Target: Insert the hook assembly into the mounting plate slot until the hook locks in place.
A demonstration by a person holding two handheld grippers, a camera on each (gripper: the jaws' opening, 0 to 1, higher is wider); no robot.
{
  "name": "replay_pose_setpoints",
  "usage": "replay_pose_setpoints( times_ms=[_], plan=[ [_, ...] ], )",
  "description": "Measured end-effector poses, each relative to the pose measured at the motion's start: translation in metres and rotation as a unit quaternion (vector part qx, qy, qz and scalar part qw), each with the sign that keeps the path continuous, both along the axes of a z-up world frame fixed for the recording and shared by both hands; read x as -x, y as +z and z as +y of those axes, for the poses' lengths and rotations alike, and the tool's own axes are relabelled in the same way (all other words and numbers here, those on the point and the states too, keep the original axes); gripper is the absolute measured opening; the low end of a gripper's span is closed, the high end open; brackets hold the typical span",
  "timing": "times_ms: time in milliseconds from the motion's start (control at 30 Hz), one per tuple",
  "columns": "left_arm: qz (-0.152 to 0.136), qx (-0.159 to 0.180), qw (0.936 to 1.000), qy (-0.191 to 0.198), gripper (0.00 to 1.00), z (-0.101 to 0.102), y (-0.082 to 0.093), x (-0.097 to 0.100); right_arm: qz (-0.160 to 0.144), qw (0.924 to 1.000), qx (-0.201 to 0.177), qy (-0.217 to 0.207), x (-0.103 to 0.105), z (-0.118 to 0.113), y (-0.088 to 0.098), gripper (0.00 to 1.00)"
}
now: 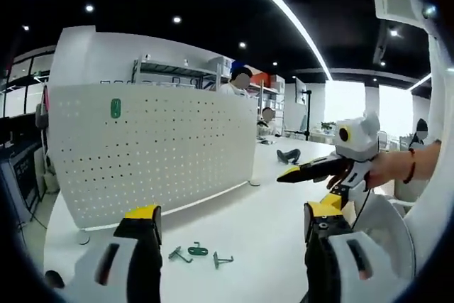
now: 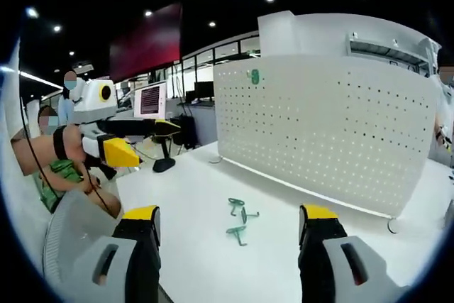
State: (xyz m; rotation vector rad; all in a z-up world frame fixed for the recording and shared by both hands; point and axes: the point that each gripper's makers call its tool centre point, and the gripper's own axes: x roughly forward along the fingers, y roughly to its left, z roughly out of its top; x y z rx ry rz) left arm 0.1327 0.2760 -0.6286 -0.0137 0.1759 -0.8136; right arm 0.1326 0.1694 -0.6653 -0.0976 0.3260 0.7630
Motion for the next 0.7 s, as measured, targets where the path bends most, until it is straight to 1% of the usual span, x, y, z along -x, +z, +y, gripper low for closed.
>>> replay_pose_setpoints(
  times_ms=[300,467,700],
  plan=[
    [0.012,-0.001,0.9999,0.0,0.84,0.002,-0.01,0.006,0.01,0.9998,0.013,0.013,-0.004,0.006,-0.011,0.79],
    [0.017,-0.003,0.9998,-0.002,0.84,0.002,-0.015,0.01,0.024,0.9993,0.02,0.021,-0.007,0.01,-0.022,0.78],
    [0.026,-0.003,0.9997,0.003,0.84,0.007,-0.021,0.015,0.033,0.9985,0.028,0.034,-0.007,0.016,-0.031,0.77]
  ],
)
